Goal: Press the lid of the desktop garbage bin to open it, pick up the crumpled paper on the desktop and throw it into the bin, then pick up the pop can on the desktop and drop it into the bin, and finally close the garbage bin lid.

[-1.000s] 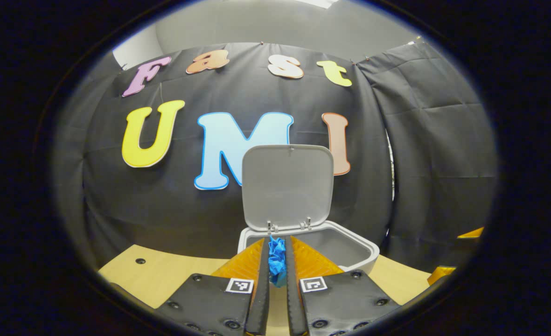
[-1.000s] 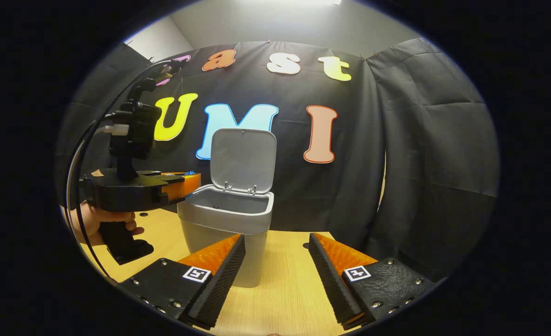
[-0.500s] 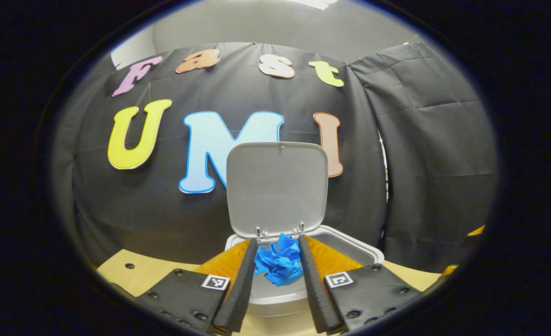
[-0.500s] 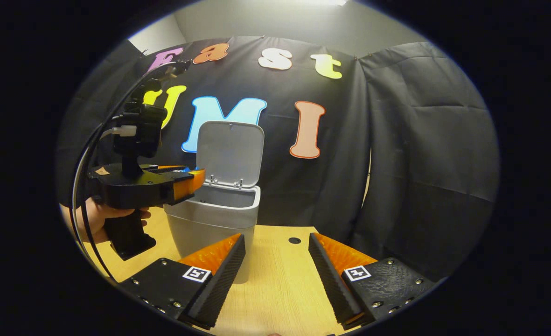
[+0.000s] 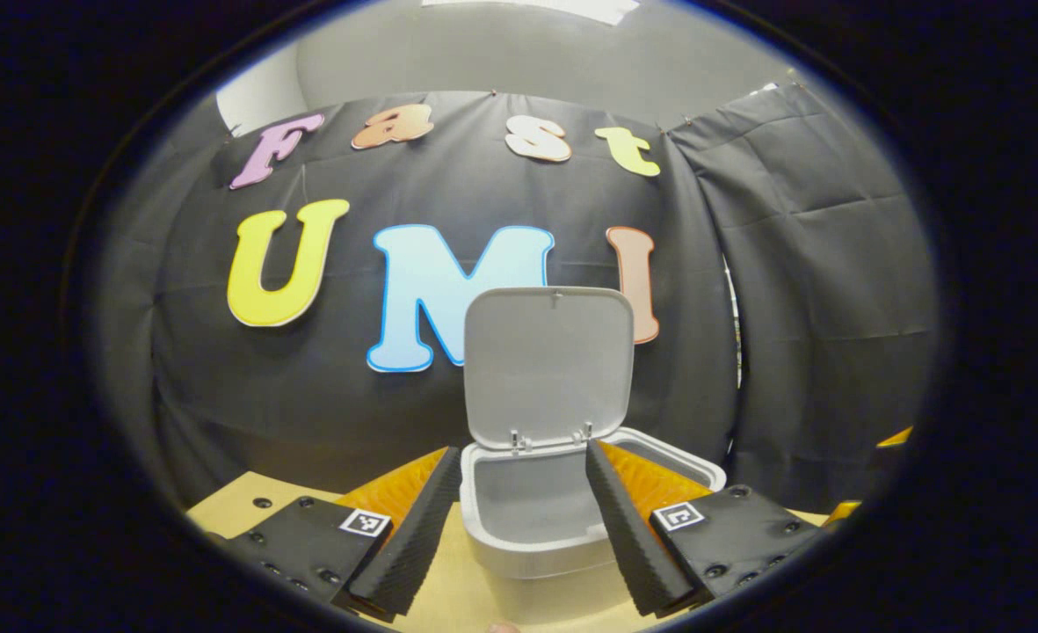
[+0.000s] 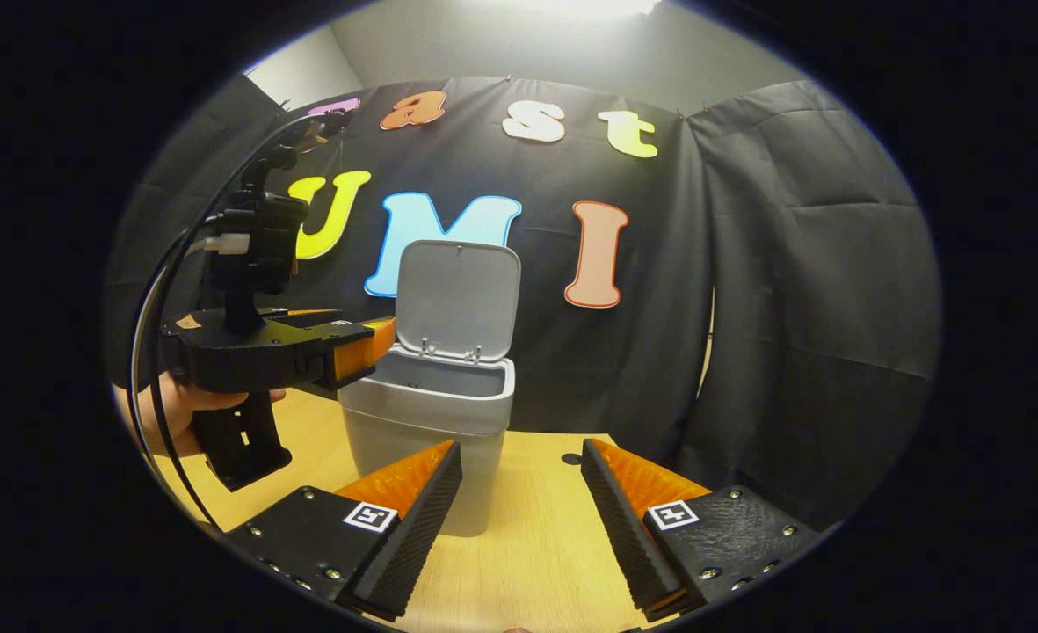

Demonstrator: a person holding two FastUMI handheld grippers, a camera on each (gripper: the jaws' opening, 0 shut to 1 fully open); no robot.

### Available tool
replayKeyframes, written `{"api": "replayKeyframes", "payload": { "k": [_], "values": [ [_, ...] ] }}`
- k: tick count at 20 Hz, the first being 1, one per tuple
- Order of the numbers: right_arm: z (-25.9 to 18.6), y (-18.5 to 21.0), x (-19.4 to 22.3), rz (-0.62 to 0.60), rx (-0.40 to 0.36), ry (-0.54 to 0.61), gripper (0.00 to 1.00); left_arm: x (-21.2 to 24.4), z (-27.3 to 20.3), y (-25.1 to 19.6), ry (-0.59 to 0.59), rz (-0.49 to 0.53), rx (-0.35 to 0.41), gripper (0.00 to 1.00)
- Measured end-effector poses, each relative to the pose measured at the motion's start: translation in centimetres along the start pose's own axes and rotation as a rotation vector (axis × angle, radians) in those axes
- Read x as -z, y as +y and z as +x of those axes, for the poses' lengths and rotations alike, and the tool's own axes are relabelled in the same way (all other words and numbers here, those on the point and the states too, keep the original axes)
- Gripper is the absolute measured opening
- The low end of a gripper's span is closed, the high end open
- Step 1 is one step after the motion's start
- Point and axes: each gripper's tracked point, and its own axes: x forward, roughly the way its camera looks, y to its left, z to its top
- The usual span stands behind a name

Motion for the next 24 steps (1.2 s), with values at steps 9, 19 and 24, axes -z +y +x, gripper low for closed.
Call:
{"api": "replayKeyframes", "payload": {
  "k": [9,19,24],
  "values": [
    [-1.4,5.2,0.8,-0.011,-0.183,0.003,0.9,0.8,-8.1,4.3,0.036,-0.011,-0.114,0.93],
    [-2.3,12.5,2.9,-0.018,-0.423,0.078,0.9,2.0,-15.7,10.1,0.076,-0.013,-0.247,0.93],
    [-2.8,16.4,5.4,-0.007,-0.554,0.176,0.9,1.2,-17.7,11.2,0.065,0.007,-0.283,0.95]
  ]
}}
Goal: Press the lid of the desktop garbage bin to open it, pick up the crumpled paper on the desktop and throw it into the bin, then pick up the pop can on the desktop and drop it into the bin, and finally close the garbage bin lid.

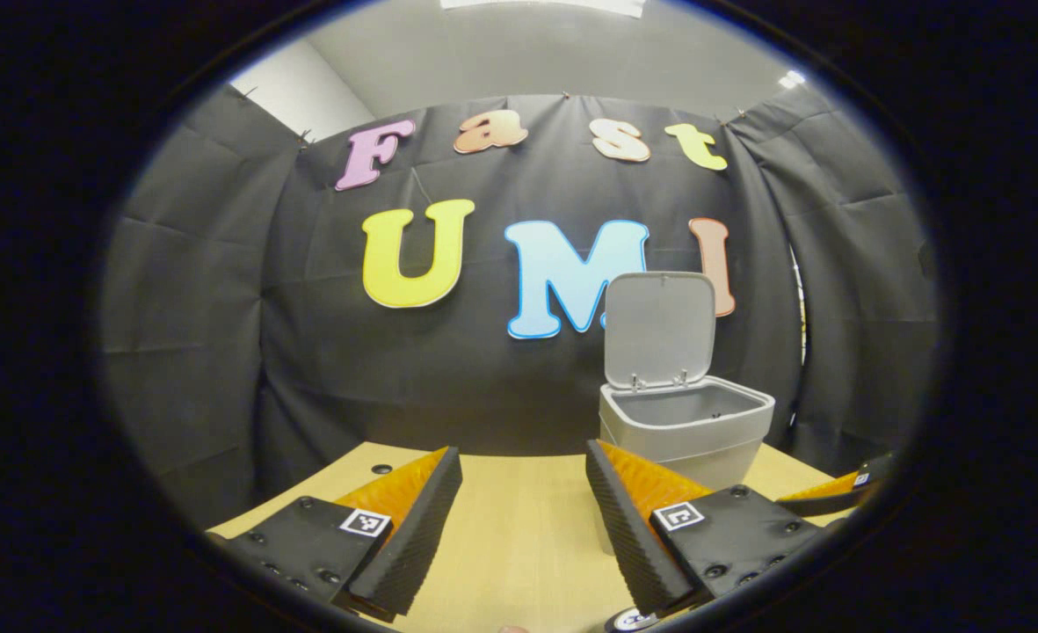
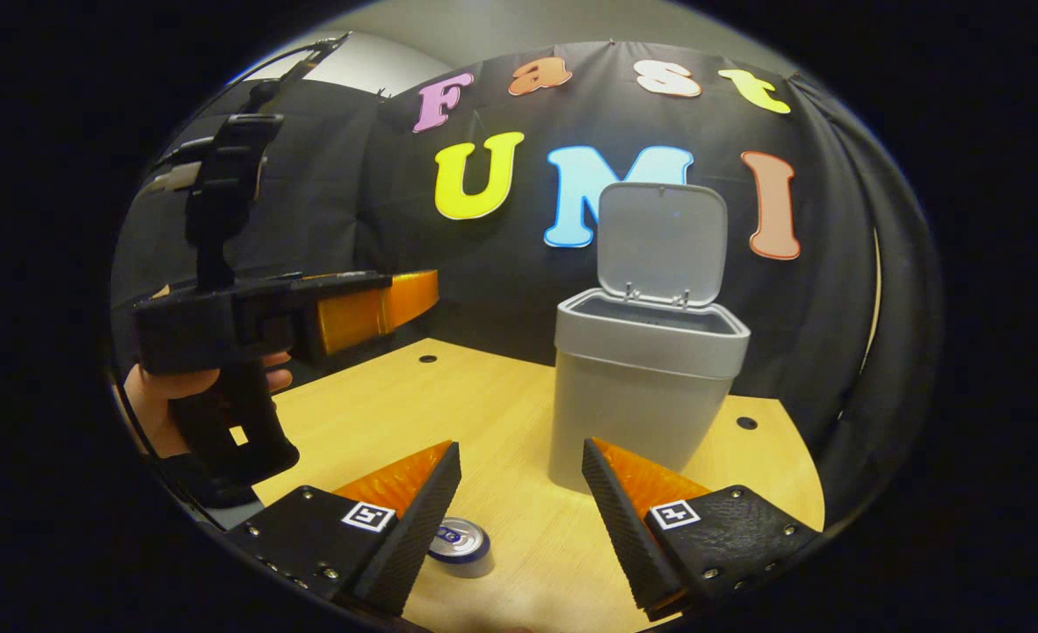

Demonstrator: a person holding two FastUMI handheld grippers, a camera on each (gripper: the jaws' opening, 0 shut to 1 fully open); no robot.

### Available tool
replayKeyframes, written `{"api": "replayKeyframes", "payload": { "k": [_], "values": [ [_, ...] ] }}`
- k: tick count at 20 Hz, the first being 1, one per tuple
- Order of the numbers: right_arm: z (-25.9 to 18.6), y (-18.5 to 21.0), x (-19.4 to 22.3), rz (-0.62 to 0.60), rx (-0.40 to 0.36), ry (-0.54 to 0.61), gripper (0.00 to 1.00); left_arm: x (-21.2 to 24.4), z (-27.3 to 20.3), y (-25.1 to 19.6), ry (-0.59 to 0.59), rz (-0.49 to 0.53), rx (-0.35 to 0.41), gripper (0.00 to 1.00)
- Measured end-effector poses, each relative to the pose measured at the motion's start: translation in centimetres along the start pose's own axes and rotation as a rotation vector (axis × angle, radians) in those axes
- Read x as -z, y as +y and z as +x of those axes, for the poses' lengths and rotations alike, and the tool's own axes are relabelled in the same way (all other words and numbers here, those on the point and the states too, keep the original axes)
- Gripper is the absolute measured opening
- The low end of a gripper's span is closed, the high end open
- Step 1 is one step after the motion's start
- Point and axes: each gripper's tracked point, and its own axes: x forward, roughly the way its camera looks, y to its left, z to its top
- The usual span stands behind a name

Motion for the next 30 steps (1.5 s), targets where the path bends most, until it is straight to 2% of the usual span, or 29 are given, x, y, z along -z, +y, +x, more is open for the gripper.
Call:
{"api": "replayKeyframes", "payload": {
  "k": [5,9,10,12,20,23,24,26,27,30],
  "values": [
    [0.7,3.0,3.1,-0.007,-0.102,0.127,0.9,0.6,-0.7,0.4,0.01,-0.007,-0.008,0.95],
    [1.3,3.8,5.8,-0.031,-0.128,0.228,0.9,1.4,-1.1,1.4,0.03,-0.028,-0.022,0.93],
    [1.5,3.9,6.4,-0.027,-0.139,0.255,0.9,1.5,-1.2,1.7,0.034,-0.029,-0.03,0.96],
    [2.0,4.3,7.9,-0.016,-0.157,0.314,0.9,1.6,-1.6,2.3,0.035,-0.029,-0.042,0.93],
    [3.5,4.3,12.4,0.004,-0.156,0.462,0.9,2.7,-3.2,4.0,0.06,-0.021,-0.075,0.93],
    [3.5,4.3,13.0,-0.015,-0.154,0.479,0.9,2.9,-3.4,4.3,0.066,-0.018,-0.082,0.93],
    [3.5,4.3,12.8,-0.02,-0.152,0.48,0.9,2.9,-3.5,4.4,0.066,-0.017,-0.084,0.96],
    [3.4,4.1,12.7,-0.027,-0.143,0.477,0.9,2.8,-3.4,4.4,0.065,-0.017,-0.085,0.93],
    [3.5,4.1,12.9,-0.031,-0.143,0.48,0.86,2.9,-3.5,4.5,0.064,-0.017,-0.085,0.93],
    [3.5,3.9,12.9,-0.035,-0.142,0.481,0.86,3.0,-3.5,4.4,0.067,-0.02,-0.08,0.96]
  ]
}}
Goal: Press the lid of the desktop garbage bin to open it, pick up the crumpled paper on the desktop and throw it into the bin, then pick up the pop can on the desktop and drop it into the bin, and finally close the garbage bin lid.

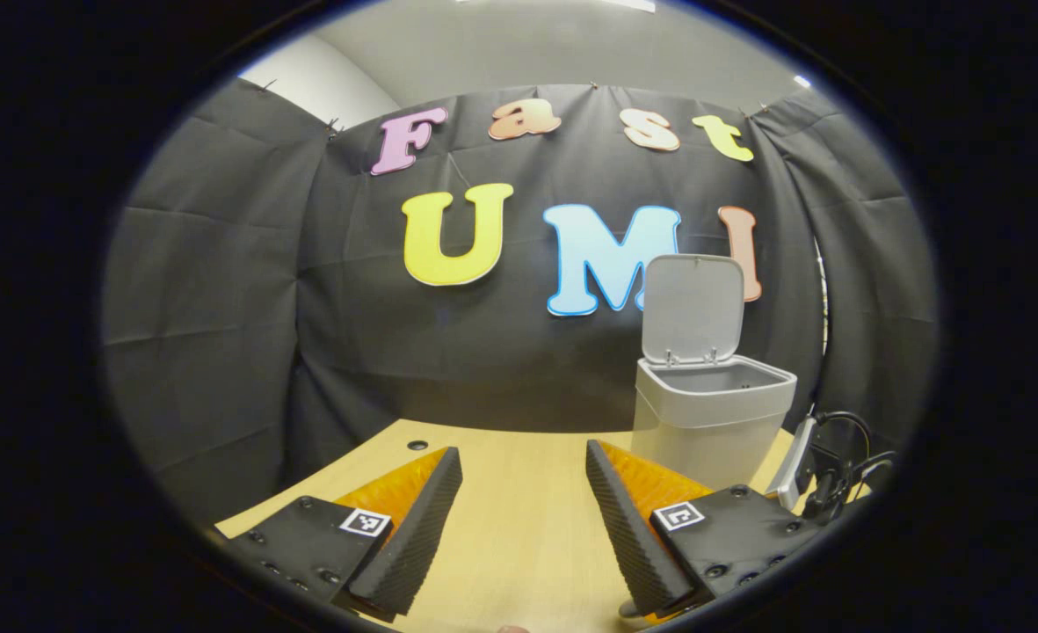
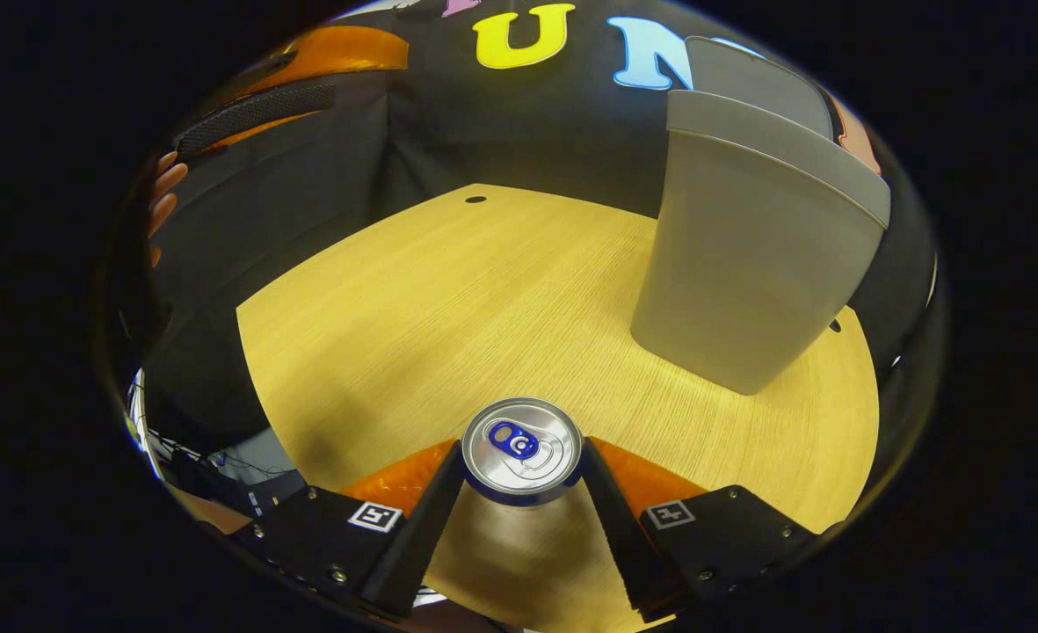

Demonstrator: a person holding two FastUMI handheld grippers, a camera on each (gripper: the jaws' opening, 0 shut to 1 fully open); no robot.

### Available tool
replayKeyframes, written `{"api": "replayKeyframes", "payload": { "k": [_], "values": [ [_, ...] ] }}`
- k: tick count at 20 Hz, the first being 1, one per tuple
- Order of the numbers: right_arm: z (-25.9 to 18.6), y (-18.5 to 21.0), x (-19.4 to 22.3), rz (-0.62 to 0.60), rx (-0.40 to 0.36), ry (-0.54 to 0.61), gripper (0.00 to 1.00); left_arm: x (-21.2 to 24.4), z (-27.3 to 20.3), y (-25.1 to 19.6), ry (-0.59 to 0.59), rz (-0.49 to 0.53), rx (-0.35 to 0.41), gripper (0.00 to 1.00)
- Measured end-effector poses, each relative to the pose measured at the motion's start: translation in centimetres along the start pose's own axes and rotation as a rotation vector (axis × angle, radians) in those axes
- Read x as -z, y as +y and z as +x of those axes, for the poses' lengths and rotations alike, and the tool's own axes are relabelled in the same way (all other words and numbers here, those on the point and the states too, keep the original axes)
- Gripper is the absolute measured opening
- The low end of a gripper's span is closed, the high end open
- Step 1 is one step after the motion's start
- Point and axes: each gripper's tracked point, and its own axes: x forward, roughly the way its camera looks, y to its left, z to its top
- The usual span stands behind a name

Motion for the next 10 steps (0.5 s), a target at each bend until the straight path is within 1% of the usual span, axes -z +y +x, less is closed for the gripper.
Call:
{"api": "replayKeyframes", "payload": {
  "k": [5,8,9,10],
  "values": [
    [-0.7,-0.5,-0.6,0.017,0.014,-0.042,0.84,0.4,0.0,-0.5,0.003,-0.006,0.013,0.96],
    [-3.3,-2.4,-2.3,0.059,0.048,-0.107,0.84,0.6,0.2,-1.0,0.006,-0.01,0.027,0.96],
    [-4.3,-2.9,-2.6,0.077,0.058,-0.132,0.81,0.8,0.4,-1.3,0.008,-0.011,0.033,0.93],
    [-5.0,-3.4,-3.4,0.095,0.066,-0.156,0.84,0.9,0.5,-1.6,0.01,-0.011,0.04,0.96]
  ]
}}
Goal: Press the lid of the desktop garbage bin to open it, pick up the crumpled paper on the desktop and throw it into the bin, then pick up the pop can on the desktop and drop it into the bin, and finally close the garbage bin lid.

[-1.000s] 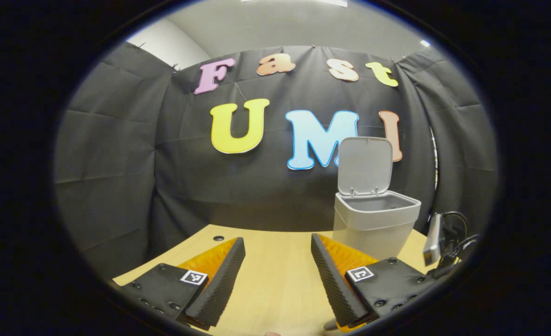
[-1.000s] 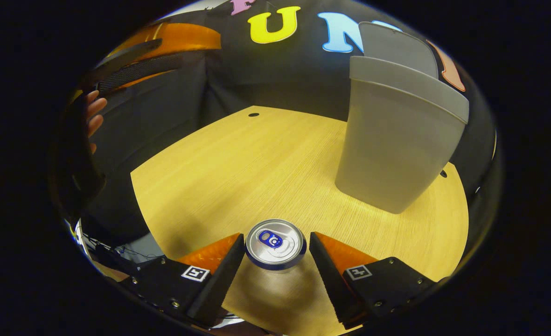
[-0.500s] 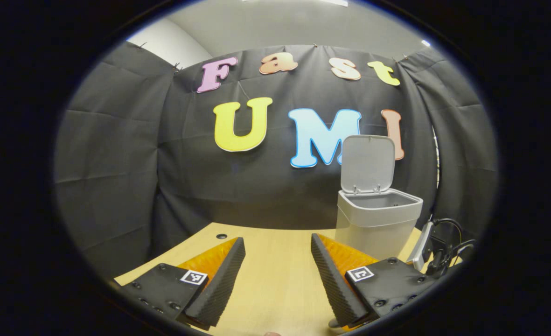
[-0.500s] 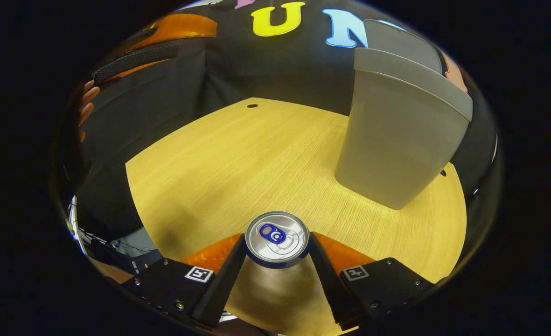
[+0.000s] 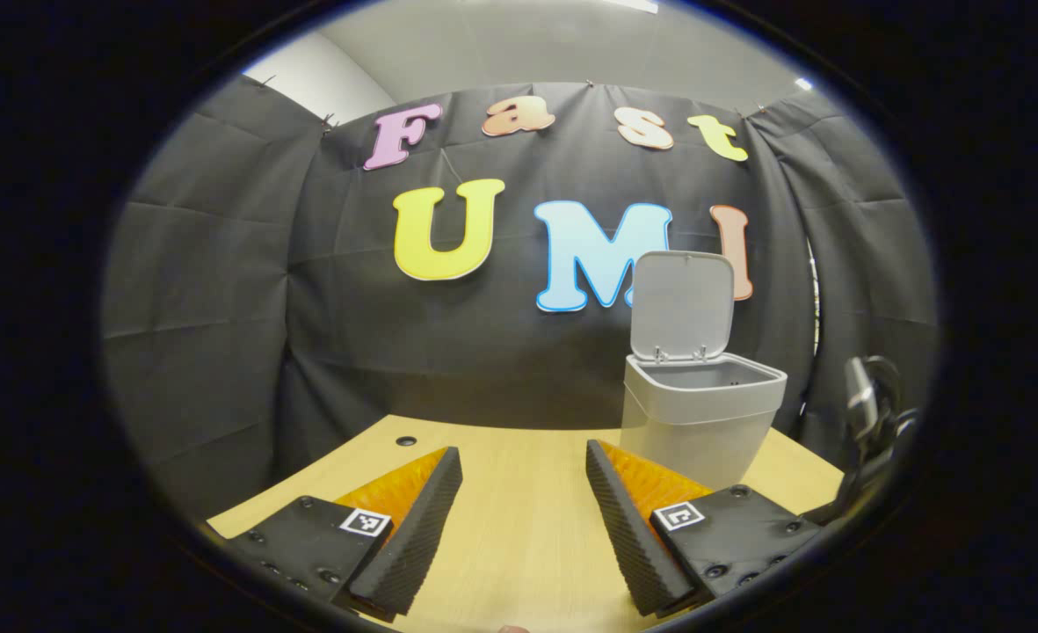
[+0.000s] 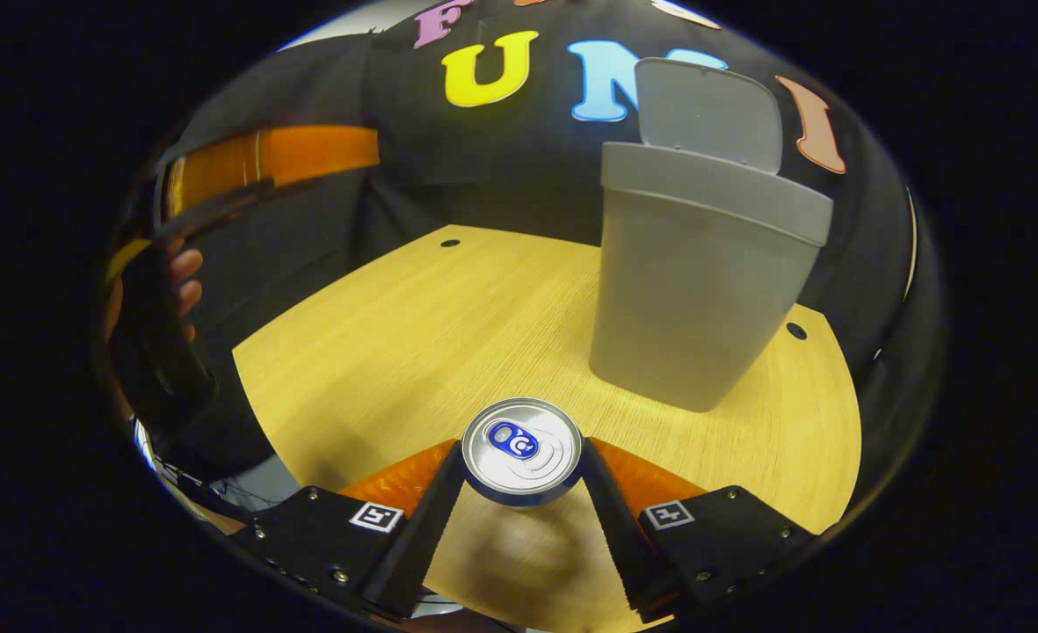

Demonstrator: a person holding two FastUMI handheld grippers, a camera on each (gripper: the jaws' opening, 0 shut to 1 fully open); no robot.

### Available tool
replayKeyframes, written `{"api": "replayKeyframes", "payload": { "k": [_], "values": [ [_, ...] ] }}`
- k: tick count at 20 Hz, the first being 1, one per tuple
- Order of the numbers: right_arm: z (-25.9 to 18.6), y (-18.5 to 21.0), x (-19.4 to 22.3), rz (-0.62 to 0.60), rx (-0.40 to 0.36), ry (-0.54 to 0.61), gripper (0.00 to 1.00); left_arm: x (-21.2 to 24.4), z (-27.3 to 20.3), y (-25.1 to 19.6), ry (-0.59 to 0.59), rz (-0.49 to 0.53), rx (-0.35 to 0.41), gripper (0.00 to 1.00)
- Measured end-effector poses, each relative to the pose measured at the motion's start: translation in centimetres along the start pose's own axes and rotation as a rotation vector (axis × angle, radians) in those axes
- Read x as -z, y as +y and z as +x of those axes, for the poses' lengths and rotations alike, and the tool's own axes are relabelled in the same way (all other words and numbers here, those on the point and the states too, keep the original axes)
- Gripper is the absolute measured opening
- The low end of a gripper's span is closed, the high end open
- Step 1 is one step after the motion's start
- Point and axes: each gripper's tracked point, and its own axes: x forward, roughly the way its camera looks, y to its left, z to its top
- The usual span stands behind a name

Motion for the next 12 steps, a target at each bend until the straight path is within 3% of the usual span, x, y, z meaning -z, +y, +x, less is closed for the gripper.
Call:
{"api": "replayKeyframes", "payload": {
  "k": [12],
  "values": [
    [-7.4,-6.7,-11.2,0.061,0.158,-0.323,0.84,0.4,0.8,-4.4,0.008,-0.016,0.09,0.93]
  ]
}}
